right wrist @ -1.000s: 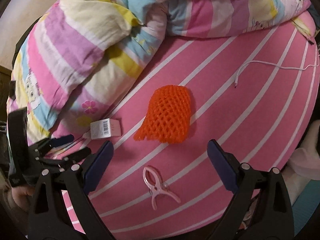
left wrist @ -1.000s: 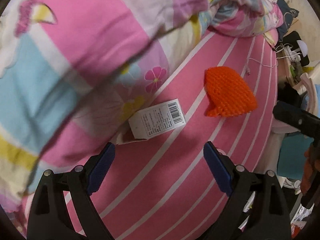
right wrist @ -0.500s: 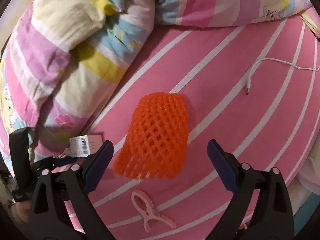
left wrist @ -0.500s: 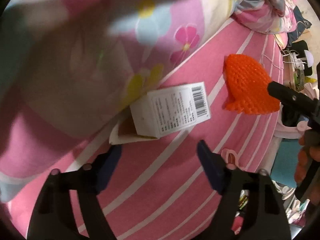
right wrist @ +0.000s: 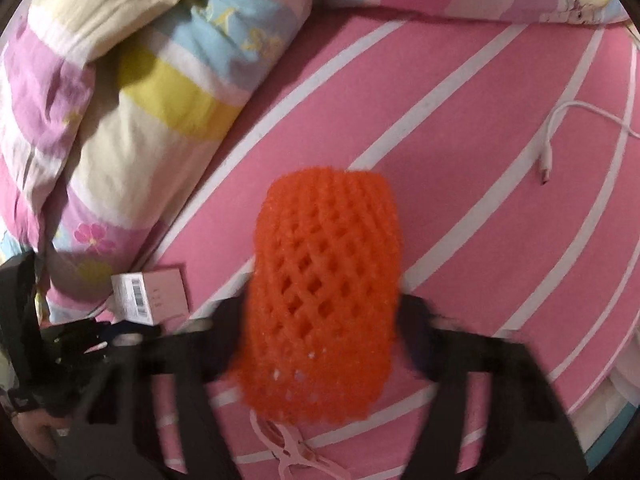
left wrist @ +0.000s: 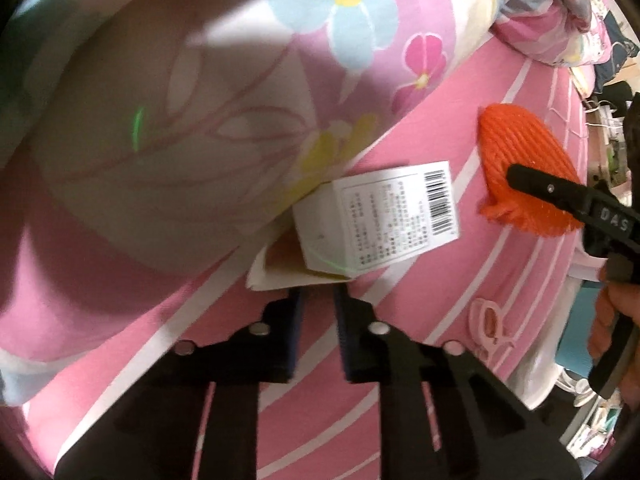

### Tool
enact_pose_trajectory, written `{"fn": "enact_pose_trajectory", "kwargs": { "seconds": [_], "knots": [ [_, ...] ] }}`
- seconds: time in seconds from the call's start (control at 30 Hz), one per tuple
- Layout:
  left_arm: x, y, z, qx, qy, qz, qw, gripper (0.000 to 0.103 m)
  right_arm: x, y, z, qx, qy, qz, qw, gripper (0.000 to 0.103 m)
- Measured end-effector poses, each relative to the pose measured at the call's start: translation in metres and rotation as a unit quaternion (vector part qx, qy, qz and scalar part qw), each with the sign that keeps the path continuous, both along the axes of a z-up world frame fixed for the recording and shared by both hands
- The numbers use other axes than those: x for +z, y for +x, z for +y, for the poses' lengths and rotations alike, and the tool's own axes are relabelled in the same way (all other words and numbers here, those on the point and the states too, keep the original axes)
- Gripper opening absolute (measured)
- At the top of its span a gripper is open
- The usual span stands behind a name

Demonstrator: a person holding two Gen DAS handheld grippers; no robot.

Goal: Collect trash
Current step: 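Grasp the orange foam net with the right tool while the left tool approaches the white box, then grasp the white medicine box with the left tool and lift it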

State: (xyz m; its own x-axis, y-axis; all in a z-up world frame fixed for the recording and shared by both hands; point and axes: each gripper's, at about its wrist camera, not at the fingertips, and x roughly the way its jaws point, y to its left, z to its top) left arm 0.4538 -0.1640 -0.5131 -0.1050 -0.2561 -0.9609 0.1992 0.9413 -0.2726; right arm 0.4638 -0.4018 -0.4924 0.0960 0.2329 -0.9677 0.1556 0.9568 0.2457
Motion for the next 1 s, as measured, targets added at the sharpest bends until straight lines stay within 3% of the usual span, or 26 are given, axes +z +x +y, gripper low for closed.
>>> {"fn": "enact_pose_trajectory", "kwargs": {
  "seconds": [0.07,0.5,0.57,0.6,0.67,0.83,1.0],
  "knots": [
    [0.0,0.001,0.0,0.001,0.01,-0.003,0.9999,0.001,0.0,-0.003,-0.001,0.0,-0.004,-0.001,1.0,0.015],
    [0.023,0.007,0.002,0.031,0.0,-0.029,0.9991,0.002,0.014,-0.028,0.0,-0.014,0.009,-0.012,1.0,0.012],
    [0.026,0.01,0.001,0.023,0.003,-0.039,0.999,0.012,0.013,-0.029,0.0,-0.016,0.012,-0.011,1.0,0.014],
    [0.026,0.011,-0.001,0.015,0.01,-0.044,0.9989,0.029,0.013,-0.028,-0.002,-0.018,0.011,-0.011,1.0,0.018],
    [0.031,0.01,-0.005,0.002,0.019,-0.062,0.9979,0.047,0.013,-0.026,-0.009,-0.024,0.015,-0.007,1.0,0.023],
    [0.047,0.01,-0.006,-0.016,0.024,-0.08,0.9964,0.049,0.009,-0.021,-0.014,-0.03,0.017,0.001,0.999,0.023],
    [0.054,0.009,-0.017,-0.031,0.03,-0.102,0.9939,0.058,0.01,-0.017,-0.021,-0.029,0.021,0.002,0.999,0.024]
  ]
}}
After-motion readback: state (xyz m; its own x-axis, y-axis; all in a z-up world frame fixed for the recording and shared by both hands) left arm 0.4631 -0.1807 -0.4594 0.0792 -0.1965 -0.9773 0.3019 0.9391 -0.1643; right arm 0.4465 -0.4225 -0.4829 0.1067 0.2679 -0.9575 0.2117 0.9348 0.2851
